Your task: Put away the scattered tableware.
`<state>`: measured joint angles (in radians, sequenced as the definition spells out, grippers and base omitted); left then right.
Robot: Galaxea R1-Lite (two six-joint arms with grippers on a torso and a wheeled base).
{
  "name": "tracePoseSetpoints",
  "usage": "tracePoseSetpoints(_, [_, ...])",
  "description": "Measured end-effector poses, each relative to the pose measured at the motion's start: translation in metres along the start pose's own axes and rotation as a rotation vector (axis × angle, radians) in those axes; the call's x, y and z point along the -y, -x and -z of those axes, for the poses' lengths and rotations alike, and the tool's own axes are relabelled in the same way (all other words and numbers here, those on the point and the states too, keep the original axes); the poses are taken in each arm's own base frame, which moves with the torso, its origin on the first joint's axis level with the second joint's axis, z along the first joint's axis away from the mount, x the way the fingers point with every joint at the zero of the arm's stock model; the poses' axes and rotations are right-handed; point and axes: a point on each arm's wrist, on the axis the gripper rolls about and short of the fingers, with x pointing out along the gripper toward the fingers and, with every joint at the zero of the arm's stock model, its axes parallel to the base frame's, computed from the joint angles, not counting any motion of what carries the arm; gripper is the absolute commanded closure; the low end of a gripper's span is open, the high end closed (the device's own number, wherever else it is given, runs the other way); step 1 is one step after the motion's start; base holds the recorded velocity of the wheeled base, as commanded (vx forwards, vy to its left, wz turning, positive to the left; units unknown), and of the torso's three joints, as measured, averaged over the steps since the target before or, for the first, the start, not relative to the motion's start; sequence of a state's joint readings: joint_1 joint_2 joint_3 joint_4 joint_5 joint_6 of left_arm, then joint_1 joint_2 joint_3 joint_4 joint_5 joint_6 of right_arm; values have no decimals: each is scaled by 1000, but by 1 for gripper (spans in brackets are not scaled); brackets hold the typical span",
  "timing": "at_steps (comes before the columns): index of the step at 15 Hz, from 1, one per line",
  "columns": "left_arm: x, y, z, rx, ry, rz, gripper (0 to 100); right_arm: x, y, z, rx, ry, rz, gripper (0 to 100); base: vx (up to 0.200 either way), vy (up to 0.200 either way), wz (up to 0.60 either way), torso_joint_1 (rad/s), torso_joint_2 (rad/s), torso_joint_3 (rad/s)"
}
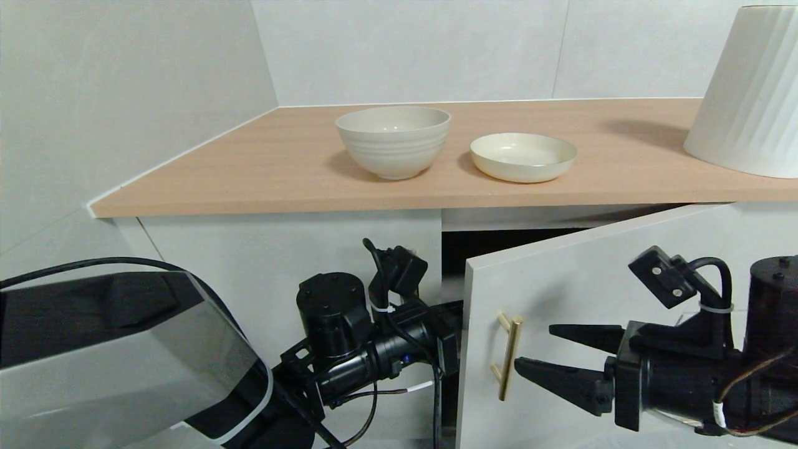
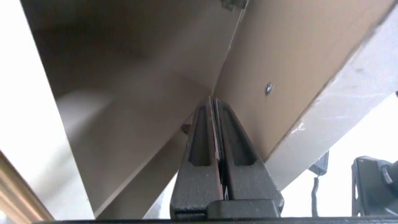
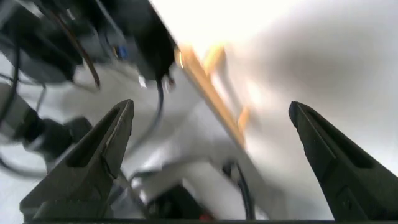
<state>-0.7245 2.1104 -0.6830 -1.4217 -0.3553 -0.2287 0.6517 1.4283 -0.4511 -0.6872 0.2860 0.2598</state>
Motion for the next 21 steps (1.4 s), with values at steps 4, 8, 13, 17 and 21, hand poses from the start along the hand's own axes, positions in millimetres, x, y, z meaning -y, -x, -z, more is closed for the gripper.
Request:
tracePoseSetpoints(4, [4, -1, 0, -23, 9, -1, 100, -11, 41, 4, -93, -38, 38, 0, 0, 0, 0, 0, 0, 0])
tracePoseSetpoints(8, [9, -1, -1, -61, 21, 6, 100, -18, 63, 3, -57, -29, 20, 0, -50, 0, 0, 2, -1, 2])
tracePoseSetpoints(13, [13, -1, -6, -71, 24, 13, 100, -20, 69, 4, -41, -18, 15, 0, -200, 0, 0, 2, -1, -2])
tracePoseSetpoints(17, [12, -9, -11, -101, 35, 6, 100, -20, 71, 5, -36, -13, 10, 0, 0, 0, 0, 0, 0, 0])
tracePoseSetpoints(21, [9, -21, -18, -135, 47, -7, 100, -21, 73, 5, -31, -10, 6, 0, 0, 0, 0, 0, 0, 0])
